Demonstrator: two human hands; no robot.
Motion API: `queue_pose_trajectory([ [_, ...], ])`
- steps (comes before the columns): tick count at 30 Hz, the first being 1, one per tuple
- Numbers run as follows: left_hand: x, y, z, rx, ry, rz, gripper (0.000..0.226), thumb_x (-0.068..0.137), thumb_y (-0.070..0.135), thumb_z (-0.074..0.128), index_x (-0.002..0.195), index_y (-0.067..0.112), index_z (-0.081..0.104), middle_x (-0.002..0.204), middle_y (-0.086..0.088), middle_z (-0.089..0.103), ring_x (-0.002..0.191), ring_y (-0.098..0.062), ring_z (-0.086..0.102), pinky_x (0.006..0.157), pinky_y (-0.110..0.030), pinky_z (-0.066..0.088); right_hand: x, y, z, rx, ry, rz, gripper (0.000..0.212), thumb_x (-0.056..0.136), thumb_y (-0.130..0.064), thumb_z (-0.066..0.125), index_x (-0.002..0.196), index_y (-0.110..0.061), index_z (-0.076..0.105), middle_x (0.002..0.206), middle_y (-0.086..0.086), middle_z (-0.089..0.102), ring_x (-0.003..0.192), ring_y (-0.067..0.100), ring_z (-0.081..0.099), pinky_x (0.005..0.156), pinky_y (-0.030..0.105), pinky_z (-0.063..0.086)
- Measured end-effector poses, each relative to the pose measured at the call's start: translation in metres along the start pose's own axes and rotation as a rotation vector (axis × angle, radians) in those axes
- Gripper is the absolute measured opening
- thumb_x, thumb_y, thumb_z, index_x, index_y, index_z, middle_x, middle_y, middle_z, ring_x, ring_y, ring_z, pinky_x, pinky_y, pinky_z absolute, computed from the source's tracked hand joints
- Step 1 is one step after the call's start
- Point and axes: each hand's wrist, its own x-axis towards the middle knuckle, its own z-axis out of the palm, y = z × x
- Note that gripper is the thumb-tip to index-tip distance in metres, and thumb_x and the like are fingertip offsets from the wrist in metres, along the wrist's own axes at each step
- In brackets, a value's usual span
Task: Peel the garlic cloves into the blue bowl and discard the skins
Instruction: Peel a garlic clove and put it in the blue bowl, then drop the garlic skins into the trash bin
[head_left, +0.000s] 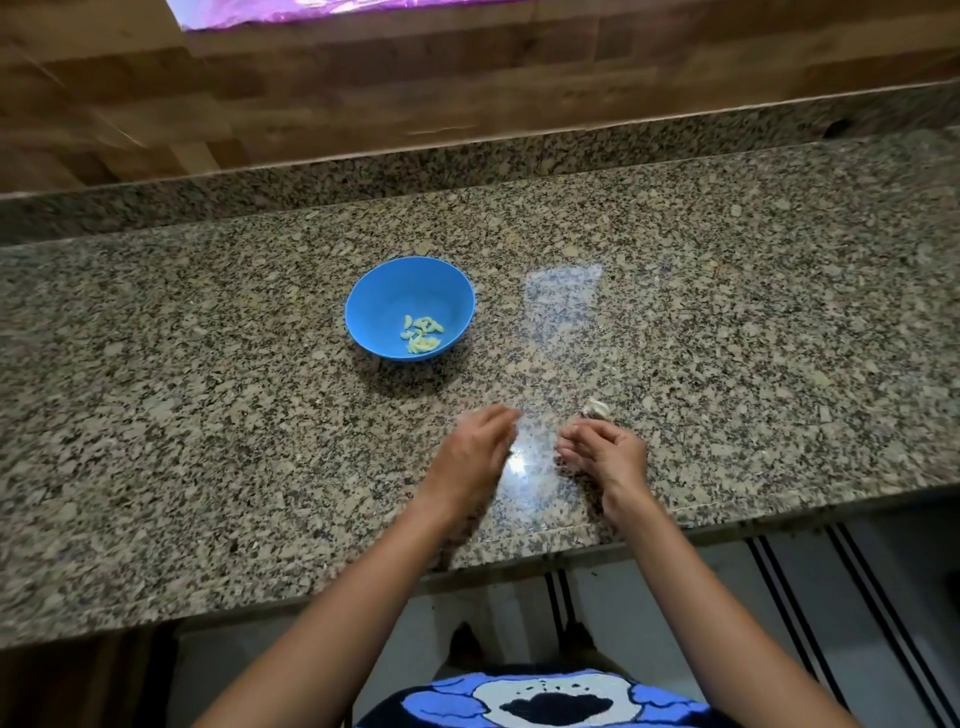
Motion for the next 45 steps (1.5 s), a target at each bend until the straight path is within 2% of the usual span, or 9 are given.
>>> queue_pose_trajectory([
  [3,-0.02,-0.006,0.017,0.251,-0.14,0.163,0.045,0.097,0.016,0.05,0.141,0.019,0.042,0.147,-0.006,0.04,0.134,-0.021,0.039,0.106,-0.033,0.037,-0.001,0.003,-0.001,0.004,0.021,-0.039,0.008,0.086,0.001,0.059,0.093,0.0,0.062,0.078,0.012,0.069,0.064,0.02,0.065,0.057,0.021,0.057],
  [8,-0.037,-0.012,0.015,0.404,-0.097,0.289,0.035,0.065,-0.007,0.076,0.097,0.002,0.068,0.095,-0.014,0.068,0.082,-0.024,0.067,0.065,-0.034,0.059,-0.004,0.008,-0.005,-0.101,-0.042,-0.06,0.005,0.084,0.005,0.06,0.086,0.001,0.063,0.069,0.011,0.066,0.054,0.017,0.062,0.05,0.021,0.055],
  [12,-0.04,0.003,0.014,0.381,-0.051,0.017,0.016,0.081,-0.003,0.063,0.094,0.005,0.065,0.09,-0.01,0.065,0.079,-0.021,0.063,0.067,-0.031,0.056,-0.006,0.018,0.002,-0.246,-0.153,-0.051,0.01,0.085,0.004,0.06,0.078,-0.003,0.064,0.073,0.016,0.066,0.055,0.021,0.061,0.051,0.027,0.053],
  [16,-0.068,0.007,-0.028,-0.542,0.458,-0.756,0.013,0.083,-0.002,0.064,0.09,0.006,0.071,0.075,0.002,0.068,0.062,-0.006,0.062,0.054,-0.01,0.048,-0.029,0.04,0.05,-0.496,-0.382,-0.174,0.02,0.08,0.002,0.065,0.069,-0.016,0.068,0.07,0.009,0.07,0.066,0.025,0.067,0.065,0.034,0.056],
  [19,-0.144,-0.021,-0.076,-1.276,1.002,-0.916,0.015,0.084,-0.011,0.056,0.085,0.0,0.065,0.064,0.0,0.068,0.054,-0.004,0.061,0.053,-0.012,0.05,-0.077,0.082,0.119,-0.605,-0.729,-0.186,0.027,0.079,0.005,0.062,0.067,-0.018,0.066,0.066,0.006,0.066,0.063,0.017,0.062,0.065,0.03,0.052],
  [26,-0.374,-0.089,-0.13,-1.483,1.838,-0.937,0.015,0.093,-0.005,0.049,0.093,0.004,0.06,0.082,-0.007,0.063,0.068,-0.01,0.064,0.056,-0.013,0.054,-0.232,0.234,0.244,-0.796,-1.359,0.047,0.022,0.081,0.007,0.061,0.068,-0.009,0.067,0.056,0.001,0.066,0.051,0.009,0.06,0.054,0.019,0.052],
  [33,-0.514,-0.143,-0.132,-1.45,2.233,-0.983,0.01,0.091,-0.002,0.055,0.096,0.001,0.063,0.07,-0.005,0.07,0.066,-0.011,0.066,0.056,-0.016,0.055,-0.285,0.364,0.304,-1.027,-1.3,0.11,0.017,0.078,0.006,0.065,0.067,-0.007,0.066,0.072,0.015,0.066,0.064,0.022,0.06,0.077,0.037,0.054],
  [40,-0.566,-0.199,-0.127,-1.433,2.263,-1.048,0.012,0.089,-0.005,0.055,0.093,0.002,0.064,0.093,-0.016,0.065,0.085,-0.021,0.063,0.074,-0.026,0.056,-0.297,0.448,0.352,-1.117,-1.202,0.296,0.019,0.089,0.007,0.053,0.074,-0.002,0.061,0.055,0.004,0.064,0.053,0.013,0.064,0.054,0.018,0.054],
  [45,-0.579,-0.259,-0.113,-1.495,2.284,-1.098,0.015,0.09,-0.003,0.055,0.098,0.003,0.066,0.096,-0.014,0.065,0.089,-0.02,0.063,0.077,-0.026,0.056,-0.299,0.499,0.38,-1.208,-1.139,0.311,0.011,0.086,0.006,0.057,0.096,0.006,0.061,0.077,0.012,0.063,0.063,0.016,0.064,0.049,0.015,0.053],
])
